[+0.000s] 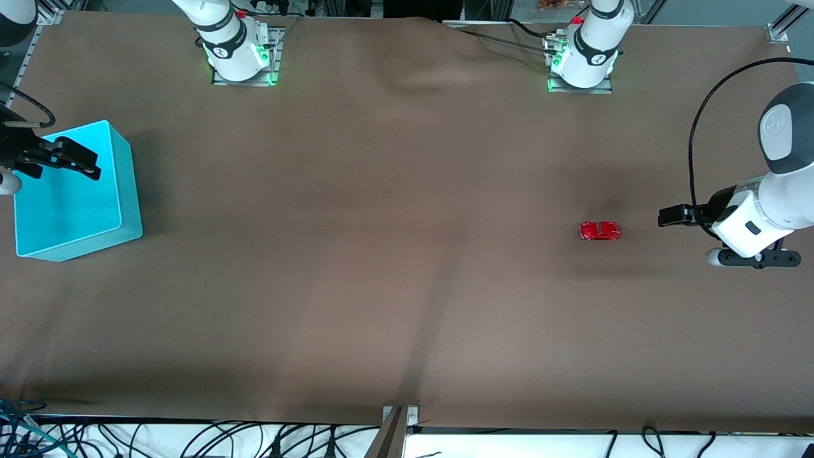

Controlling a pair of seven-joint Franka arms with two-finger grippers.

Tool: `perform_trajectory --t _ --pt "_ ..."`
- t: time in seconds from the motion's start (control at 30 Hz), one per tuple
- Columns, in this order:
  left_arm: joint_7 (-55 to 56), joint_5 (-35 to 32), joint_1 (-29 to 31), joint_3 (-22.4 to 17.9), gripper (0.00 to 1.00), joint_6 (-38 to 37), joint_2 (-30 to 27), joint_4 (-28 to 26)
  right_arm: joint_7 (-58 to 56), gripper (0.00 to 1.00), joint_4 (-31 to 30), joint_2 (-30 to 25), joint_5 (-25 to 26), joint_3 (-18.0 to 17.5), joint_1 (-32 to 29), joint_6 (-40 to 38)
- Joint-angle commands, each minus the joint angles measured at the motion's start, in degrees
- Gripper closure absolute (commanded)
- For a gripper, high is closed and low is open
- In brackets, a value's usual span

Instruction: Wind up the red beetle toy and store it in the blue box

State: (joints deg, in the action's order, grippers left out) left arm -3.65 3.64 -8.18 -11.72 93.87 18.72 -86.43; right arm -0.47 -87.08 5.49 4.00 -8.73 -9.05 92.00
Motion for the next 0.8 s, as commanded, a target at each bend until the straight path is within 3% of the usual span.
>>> perform_trajectory --t 0.0,0.77 --pt "-1.09 -0.83 -0.17 0.03 0.00 0.35 -0.26 0.03 0.11 0.00 1.83 0.49 0.39 -0.05 0.00 -1.38" --pt "0.40 -0.74 0.71 -0.14 0.00 -0.27 0.35 -0.14 -0.67 0.00 2.09 0.58 0.13 0.03 0.00 -1.29"
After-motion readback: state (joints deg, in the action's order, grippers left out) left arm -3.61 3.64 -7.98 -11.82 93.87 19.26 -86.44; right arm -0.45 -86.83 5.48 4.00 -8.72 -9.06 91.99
